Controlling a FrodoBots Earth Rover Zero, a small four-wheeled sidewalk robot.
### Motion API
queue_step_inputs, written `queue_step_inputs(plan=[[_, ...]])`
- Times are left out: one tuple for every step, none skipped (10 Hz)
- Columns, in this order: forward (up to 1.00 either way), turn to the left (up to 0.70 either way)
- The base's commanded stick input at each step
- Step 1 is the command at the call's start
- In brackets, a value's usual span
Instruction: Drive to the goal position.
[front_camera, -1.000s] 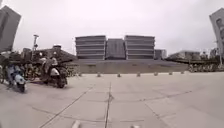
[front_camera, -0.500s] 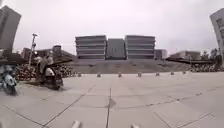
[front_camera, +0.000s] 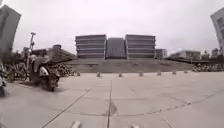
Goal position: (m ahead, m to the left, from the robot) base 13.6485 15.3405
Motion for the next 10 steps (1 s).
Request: queue_step_inputs(plan=[[0.7, 0.0], [0.7, 0.0], [0.7, 0.0], [0.7, 0.0], [0.7, 0.0], [0.7, 0.0], [0.7, 0.0], [0.7, 0.0], [0.7, 0.0], [0.7, 0.0]])
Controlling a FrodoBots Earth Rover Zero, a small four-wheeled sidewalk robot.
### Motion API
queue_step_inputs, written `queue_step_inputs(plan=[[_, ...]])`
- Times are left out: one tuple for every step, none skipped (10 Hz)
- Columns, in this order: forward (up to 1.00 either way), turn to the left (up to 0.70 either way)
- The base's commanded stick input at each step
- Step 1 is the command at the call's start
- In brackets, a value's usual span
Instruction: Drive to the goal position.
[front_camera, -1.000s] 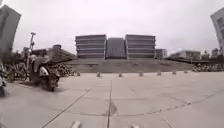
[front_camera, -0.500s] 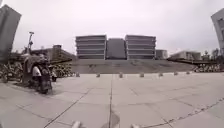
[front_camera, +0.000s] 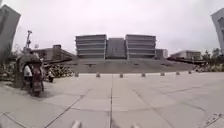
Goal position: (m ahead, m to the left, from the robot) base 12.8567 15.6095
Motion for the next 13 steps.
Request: queue_step_inputs(plan=[[0.7, 0.0], [0.7, 0.0], [0.7, 0.0], [0.7, 0.0], [0.7, 0.0], [0.7, 0.0], [0.7, 0.0], [0.7, 0.0], [0.7, 0.0], [0.7, 0.0], [0.7, 0.0], [0.7, 0.0], [0.7, 0.0]])
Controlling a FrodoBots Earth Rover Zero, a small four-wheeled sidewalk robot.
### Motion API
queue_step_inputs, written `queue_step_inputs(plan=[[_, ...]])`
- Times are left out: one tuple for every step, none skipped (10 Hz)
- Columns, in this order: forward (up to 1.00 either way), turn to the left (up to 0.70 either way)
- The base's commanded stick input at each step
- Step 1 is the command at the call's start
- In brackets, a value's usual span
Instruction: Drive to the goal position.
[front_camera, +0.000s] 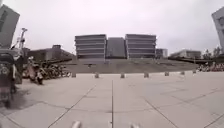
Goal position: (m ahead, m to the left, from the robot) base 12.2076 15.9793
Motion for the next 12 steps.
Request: queue_step_inputs(plan=[[0.7, 0.0], [0.7, 0.0], [0.7, 0.0], [0.7, 0.0], [0.7, 0.0], [0.7, 0.0], [0.7, 0.0], [0.7, 0.0], [0.7, 0.0], [0.7, 0.0], [0.7, 0.0], [0.7, 0.0]])
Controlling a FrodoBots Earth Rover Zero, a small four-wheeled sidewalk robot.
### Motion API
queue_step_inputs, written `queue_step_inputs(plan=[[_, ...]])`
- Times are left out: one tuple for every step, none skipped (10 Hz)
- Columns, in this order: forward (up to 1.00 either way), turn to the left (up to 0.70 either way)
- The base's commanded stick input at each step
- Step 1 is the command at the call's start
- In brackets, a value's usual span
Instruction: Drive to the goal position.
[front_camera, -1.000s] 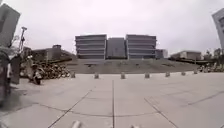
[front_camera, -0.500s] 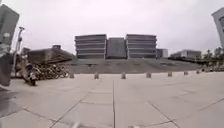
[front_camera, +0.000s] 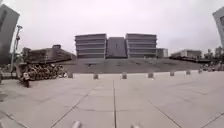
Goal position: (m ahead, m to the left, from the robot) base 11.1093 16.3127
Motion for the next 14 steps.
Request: queue_step_inputs(plan=[[0.7, 0.0], [0.7, 0.0], [0.7, 0.0], [0.7, 0.0], [0.7, 0.0], [0.7, 0.0], [0.7, 0.0], [0.7, 0.0], [0.7, 0.0], [0.7, 0.0], [0.7, 0.0], [0.7, 0.0], [0.7, 0.0], [0.7, 0.0]])
